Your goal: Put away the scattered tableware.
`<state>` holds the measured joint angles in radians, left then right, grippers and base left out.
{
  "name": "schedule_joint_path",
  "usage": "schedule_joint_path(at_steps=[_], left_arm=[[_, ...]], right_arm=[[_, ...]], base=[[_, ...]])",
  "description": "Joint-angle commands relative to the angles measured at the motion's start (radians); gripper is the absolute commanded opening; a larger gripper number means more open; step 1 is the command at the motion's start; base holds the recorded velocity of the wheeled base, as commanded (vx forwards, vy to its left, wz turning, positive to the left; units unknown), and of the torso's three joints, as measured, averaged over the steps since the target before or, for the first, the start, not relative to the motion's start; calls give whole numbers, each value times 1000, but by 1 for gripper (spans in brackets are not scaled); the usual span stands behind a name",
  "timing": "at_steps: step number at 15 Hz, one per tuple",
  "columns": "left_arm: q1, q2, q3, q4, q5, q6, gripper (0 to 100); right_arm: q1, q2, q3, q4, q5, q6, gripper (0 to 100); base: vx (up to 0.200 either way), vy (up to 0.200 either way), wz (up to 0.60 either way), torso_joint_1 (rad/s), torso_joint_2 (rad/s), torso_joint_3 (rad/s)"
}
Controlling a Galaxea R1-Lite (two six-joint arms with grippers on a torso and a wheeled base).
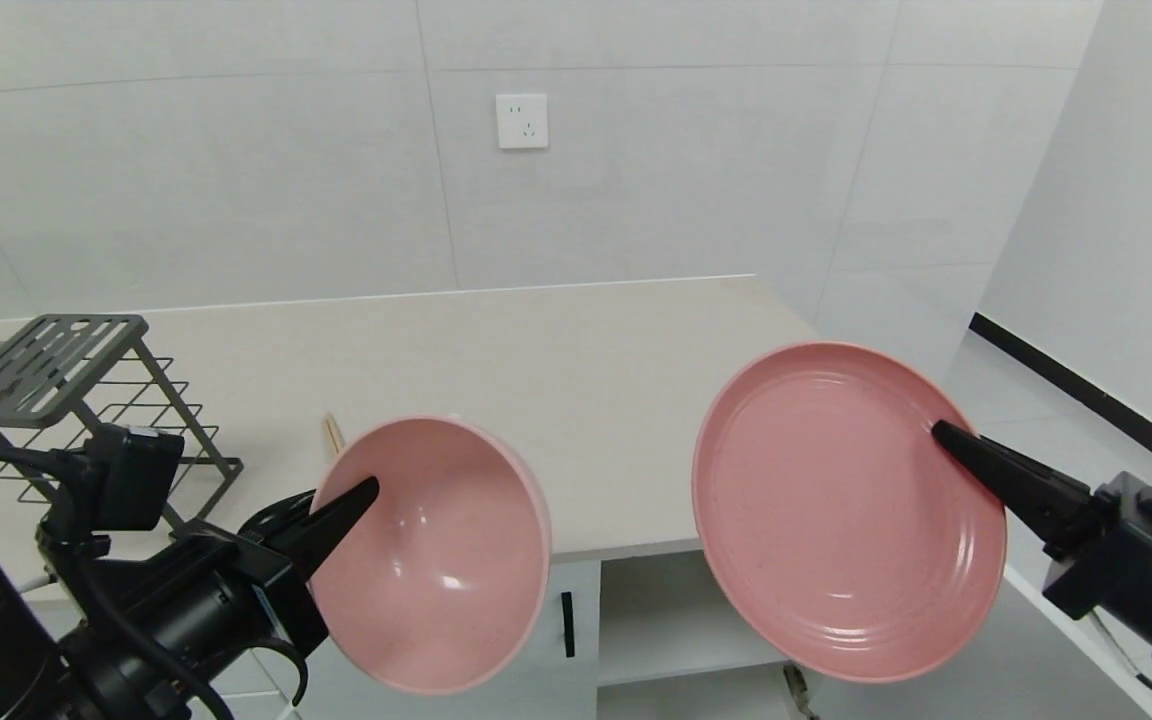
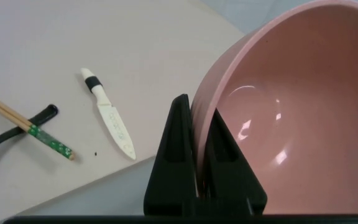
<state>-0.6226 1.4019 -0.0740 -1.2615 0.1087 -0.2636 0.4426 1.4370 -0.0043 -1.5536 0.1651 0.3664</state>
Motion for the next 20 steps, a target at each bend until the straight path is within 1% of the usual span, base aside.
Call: schedule_joint_path(at_steps=[1,6,9,12,19,20], left_arm=[[7,11,3,1,0,0,0],[7,17,8,-18,0,0,0],[3,20,16,-19,0,1,0],[3,22,16,-19,0,6,0],[1,42,31,-19,2,44,0],[-2,38,34,-21,2,44,0]], right_arm=[[1,10,0,0,1,0,0],[1,17,0,0,-3,0,0],[-1,19,0,-2,-3,0,0],[-1,19,0,-2,-3,0,0],[1,19,0,-2,-3,0,0],[1,19,0,-2,-3,0,0]], base=[[0,0,0,-232,549,271],[0,0,0,-259,539,276],[-200,0,0,-245,514,263],[0,0,0,-211,429,229],[0,0,0,-21,51,22],[0,0,0,0,0,0]])
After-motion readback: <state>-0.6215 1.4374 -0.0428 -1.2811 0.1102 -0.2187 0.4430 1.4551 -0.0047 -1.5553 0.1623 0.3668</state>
